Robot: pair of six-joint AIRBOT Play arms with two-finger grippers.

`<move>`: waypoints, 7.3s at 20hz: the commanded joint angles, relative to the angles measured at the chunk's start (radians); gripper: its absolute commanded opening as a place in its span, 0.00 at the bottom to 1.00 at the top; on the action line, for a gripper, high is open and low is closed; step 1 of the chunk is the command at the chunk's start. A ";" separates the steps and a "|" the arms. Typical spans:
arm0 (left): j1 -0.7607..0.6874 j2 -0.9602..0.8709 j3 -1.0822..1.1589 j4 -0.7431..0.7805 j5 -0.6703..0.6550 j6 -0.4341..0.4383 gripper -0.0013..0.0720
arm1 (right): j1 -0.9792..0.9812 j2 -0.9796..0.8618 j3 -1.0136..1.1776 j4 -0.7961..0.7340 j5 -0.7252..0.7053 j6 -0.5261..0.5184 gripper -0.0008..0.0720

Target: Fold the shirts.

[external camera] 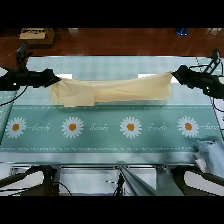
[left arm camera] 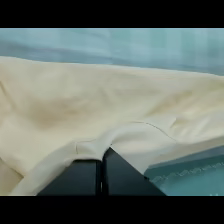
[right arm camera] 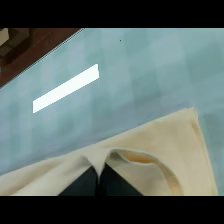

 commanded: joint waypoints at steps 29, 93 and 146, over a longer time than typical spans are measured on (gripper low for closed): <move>0.161 -0.285 0.183 -0.104 -0.280 0.010 0.50 | -0.116 -0.349 0.121 0.052 0.225 0.130 0.83; 0.316 0.377 0.177 -0.352 -0.369 0.091 0.06 | 0.901 -0.081 0.124 -0.366 -0.620 0.536 0.05; 0.188 0.426 0.021 -0.221 -0.324 0.077 0.06 | 0.391 -0.035 -0.013 0.017 0.267 0.068 0.05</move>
